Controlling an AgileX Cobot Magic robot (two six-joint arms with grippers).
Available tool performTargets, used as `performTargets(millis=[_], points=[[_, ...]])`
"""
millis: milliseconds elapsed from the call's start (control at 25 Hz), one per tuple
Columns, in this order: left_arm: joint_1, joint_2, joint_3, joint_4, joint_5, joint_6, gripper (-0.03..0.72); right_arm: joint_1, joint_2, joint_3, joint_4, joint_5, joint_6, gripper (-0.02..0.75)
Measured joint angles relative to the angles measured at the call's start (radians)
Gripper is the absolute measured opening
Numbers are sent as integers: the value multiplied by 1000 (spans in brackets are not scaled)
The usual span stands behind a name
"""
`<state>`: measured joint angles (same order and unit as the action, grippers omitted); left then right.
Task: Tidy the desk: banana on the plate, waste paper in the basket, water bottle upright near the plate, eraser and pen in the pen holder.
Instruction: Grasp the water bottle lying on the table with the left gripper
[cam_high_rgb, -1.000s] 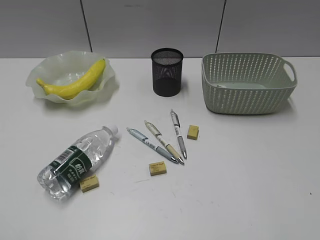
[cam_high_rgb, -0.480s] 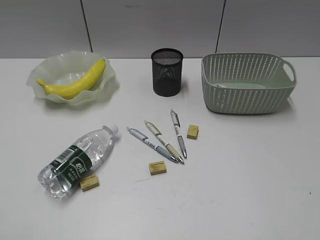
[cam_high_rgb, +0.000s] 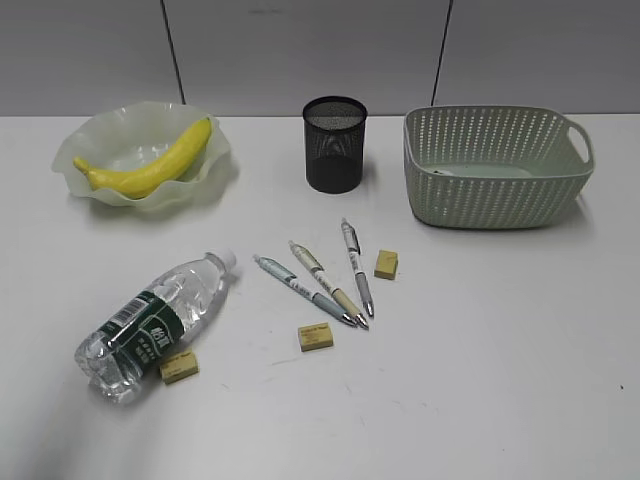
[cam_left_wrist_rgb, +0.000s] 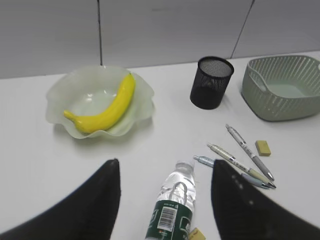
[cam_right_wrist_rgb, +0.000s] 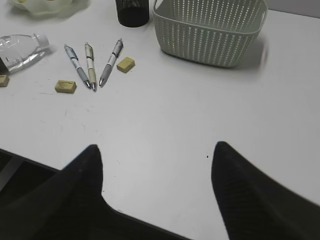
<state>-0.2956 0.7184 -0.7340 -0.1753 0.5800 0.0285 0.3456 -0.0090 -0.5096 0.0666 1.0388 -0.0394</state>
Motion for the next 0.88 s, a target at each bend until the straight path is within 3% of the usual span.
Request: performTargets(millis=[240, 480, 680, 880], points=[[0, 462, -233, -90, 149, 130, 497, 0, -1, 0, 1, 0, 0, 538], [-67, 790, -415, -45, 319, 144, 529, 0, -1, 0, 2, 0, 0, 538], [-160, 959, -477, 51, 355, 142, 589, 0, -1, 0, 2, 0, 0, 538], [-169, 1092, -482, 93, 377, 132, 664, 0, -1, 0, 2, 0, 0, 538]])
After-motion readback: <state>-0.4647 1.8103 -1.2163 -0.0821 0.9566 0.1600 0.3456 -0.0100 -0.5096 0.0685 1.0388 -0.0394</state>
